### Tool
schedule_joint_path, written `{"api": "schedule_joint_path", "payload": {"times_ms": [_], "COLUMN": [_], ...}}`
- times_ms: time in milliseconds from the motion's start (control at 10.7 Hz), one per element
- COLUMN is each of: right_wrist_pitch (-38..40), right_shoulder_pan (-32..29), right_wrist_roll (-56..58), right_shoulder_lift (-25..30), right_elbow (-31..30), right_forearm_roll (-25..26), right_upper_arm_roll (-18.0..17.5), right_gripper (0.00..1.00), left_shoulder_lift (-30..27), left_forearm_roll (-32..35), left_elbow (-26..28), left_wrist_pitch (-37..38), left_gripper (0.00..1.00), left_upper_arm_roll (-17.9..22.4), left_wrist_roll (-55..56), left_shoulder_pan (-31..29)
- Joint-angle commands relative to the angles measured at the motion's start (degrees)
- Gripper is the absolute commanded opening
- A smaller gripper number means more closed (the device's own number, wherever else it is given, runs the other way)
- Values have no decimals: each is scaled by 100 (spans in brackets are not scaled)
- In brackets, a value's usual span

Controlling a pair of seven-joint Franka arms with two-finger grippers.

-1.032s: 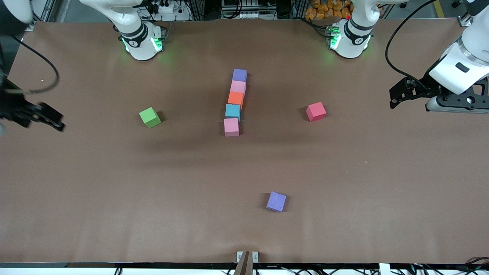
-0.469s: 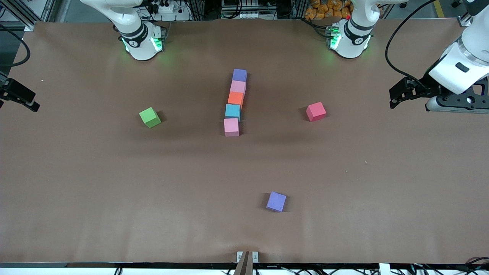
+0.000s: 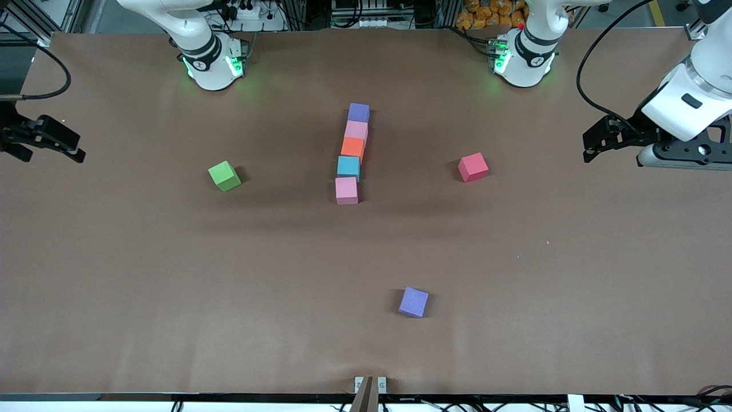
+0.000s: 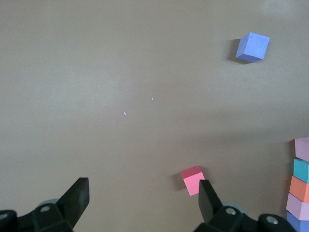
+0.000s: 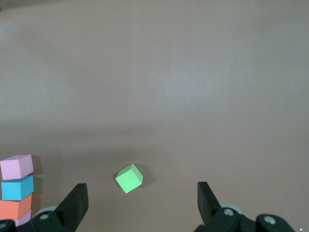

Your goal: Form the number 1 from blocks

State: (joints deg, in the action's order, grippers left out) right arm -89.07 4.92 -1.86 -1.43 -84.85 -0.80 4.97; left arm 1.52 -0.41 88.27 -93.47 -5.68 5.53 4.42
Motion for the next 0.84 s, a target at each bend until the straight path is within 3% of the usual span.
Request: {"api": "schedule_joint_path", "payload": {"times_ms": [0, 751], "right_wrist_pitch": [82, 22], "right_shoulder_pan": [97, 62], "right_wrist_roll": [107, 116], "right_shoulder_lift": [117, 38], "right_elbow": [-181, -410], "right_forearm_roll": [-79, -79], "right_upper_arm_roll": [83, 92], "right_gripper": [100, 100], "left_shoulder_lift": [-90, -99], "left_forearm_roll": [-135, -144], "left_elbow": [76, 85], "left_wrist_pitch": [-39, -39], "left_gripper": [100, 100], "left_upper_arm_roll": [-4, -4], "left_wrist_roll": [-52, -52], "left_shoulder_pan": [-29, -29]}}
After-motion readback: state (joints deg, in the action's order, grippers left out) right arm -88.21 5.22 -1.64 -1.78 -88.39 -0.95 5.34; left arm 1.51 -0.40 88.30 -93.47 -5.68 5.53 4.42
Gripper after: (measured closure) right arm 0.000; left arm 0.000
